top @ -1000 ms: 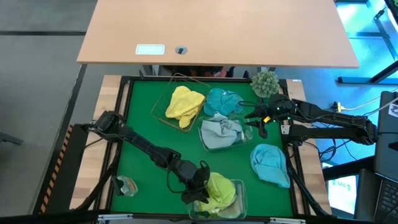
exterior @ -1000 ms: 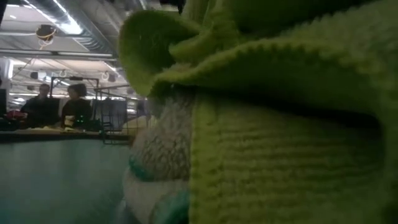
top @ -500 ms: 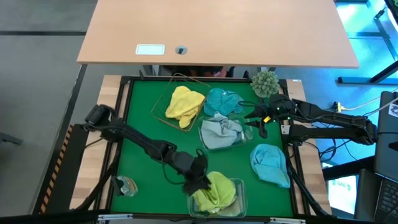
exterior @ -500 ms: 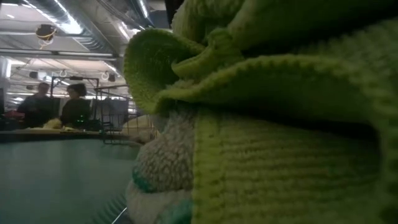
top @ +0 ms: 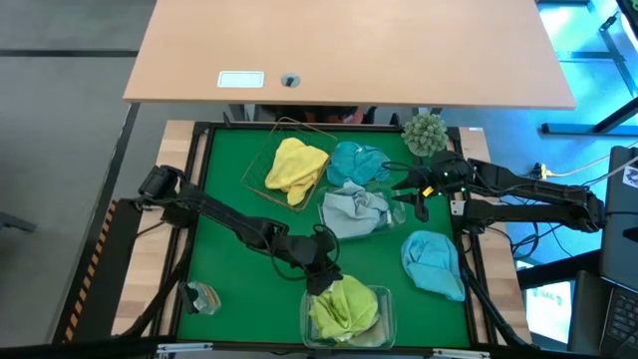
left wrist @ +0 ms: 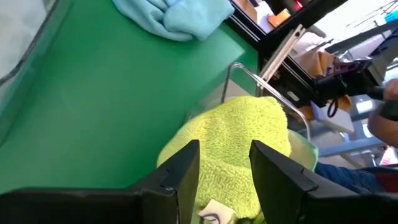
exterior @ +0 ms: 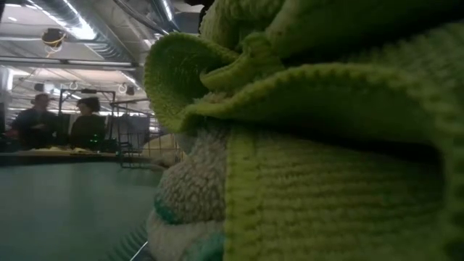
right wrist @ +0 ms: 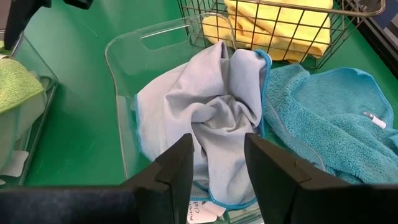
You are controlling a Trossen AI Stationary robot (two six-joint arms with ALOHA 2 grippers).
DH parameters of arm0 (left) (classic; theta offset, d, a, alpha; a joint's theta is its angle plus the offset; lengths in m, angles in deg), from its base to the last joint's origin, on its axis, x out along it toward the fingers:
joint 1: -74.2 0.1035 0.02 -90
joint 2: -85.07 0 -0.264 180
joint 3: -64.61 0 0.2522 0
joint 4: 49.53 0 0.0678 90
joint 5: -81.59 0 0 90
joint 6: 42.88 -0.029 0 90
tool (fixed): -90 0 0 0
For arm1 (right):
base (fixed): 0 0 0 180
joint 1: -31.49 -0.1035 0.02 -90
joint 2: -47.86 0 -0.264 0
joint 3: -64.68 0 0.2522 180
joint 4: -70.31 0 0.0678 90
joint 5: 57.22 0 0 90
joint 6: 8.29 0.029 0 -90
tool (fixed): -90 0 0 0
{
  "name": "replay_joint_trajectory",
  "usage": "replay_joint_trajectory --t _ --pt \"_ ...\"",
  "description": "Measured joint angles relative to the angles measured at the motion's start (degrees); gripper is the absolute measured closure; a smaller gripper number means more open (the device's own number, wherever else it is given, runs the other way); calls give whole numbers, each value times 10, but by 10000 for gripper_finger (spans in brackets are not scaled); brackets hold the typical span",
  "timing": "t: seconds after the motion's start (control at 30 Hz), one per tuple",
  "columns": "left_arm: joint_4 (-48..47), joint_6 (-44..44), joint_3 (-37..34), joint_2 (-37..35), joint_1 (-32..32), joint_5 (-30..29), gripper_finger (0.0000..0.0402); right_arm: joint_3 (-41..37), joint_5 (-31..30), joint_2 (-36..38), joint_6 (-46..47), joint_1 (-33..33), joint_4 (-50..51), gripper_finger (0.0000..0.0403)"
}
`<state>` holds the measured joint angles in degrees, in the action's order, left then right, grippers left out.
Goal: Sort microfiber towel by color & place in baskets
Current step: Put the light green towel into the bottom transparent bin
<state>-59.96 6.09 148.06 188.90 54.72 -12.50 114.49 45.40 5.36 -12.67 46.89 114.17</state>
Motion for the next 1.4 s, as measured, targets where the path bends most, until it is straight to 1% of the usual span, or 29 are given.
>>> replay_joint_trajectory --t 0.13,0.23,0.5,0.83,0.93,1.13,1.23,1.33,1.4 --pt "4 3 0 4 -7 -35 266 0 0 0 0 0 0 258" --pt "2 12 0 9 -11 -44 266 0 0 0 0 0 0 258" --pt "23 35 -1 34 -15 -39 266 0 0 0 0 0 0 258" --pt "33 36 -1 36 -23 -37 266 0 0 0 0 0 0 258" --pt "33 36 -1 47 -24 -36 266 0 0 0 0 0 0 258" --pt "43 46 -1 73 -23 -2 266 0 0 0 0 0 0 258" --pt "43 49 -1 76 -23 2 266 0 0 0 0 0 0 258" --pt "47 49 -1 75 -23 -8 274 0 0 0 0 0 0 258" --pt "56 45 -1 75 -23 -12 287 0 0 0 0 0 0 258"
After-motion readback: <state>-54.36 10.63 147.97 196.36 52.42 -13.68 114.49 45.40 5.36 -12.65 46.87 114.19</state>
